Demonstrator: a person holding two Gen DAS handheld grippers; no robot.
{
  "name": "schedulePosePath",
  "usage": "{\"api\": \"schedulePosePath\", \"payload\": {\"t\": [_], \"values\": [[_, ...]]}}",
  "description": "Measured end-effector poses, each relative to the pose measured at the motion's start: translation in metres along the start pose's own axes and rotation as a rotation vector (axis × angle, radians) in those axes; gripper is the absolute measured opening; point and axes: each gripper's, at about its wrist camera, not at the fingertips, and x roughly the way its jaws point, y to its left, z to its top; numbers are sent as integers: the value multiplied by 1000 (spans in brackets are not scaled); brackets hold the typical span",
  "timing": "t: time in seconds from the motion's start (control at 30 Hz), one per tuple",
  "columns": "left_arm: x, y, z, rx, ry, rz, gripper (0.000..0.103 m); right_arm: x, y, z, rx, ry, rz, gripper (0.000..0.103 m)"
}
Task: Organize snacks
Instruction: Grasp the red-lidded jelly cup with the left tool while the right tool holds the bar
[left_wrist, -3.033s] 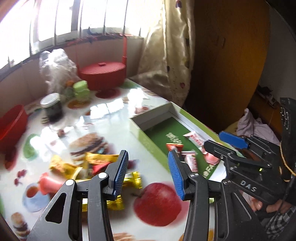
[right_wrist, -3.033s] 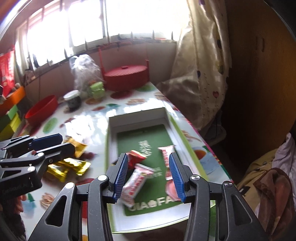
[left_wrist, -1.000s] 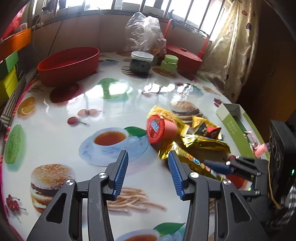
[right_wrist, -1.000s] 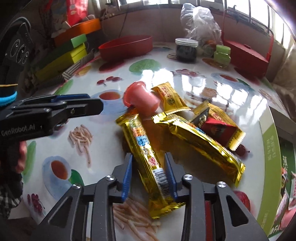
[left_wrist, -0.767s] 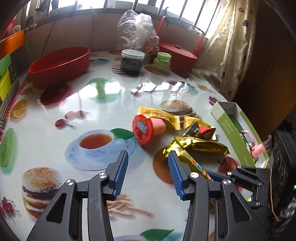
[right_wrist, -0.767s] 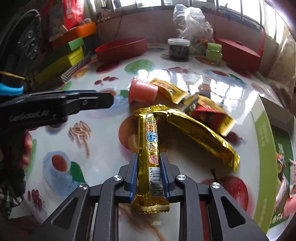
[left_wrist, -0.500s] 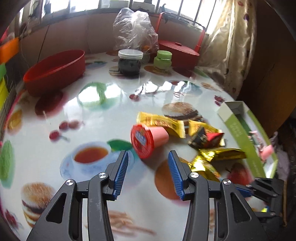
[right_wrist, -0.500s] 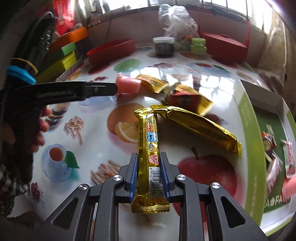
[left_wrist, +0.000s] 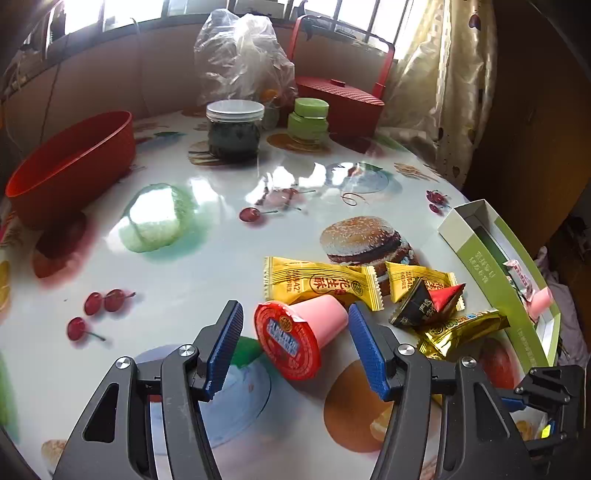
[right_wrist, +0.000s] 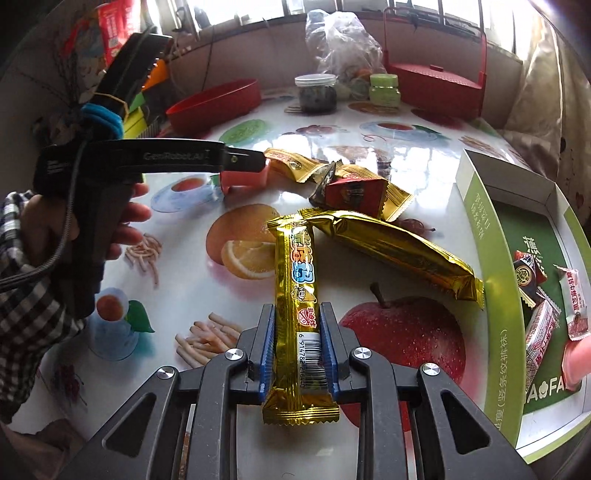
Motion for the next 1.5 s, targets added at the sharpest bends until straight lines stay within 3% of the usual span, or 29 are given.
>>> {"api": "schedulePosePath", "payload": {"t": [0.47,0.7,0.97,1.1,1.5], "values": [[-9,-16,-17,3,17,-109,60,-1,-3,0,15,-8,-1,22],[2,-16,-13,7,19,-78,60,-2,-4,-1,19,-11,-2,22],[3,-13,-12,-13,15,-100,60,-2,-4,-1,19,-11,-4,22],[2,-12,-13,-17,13,-91,47,-2,-4,-1,20,-11,-5,22],[-8,-13,-15,-30,-5,-66,45,-4,-4,-1,16,-11,-11,22]]}}
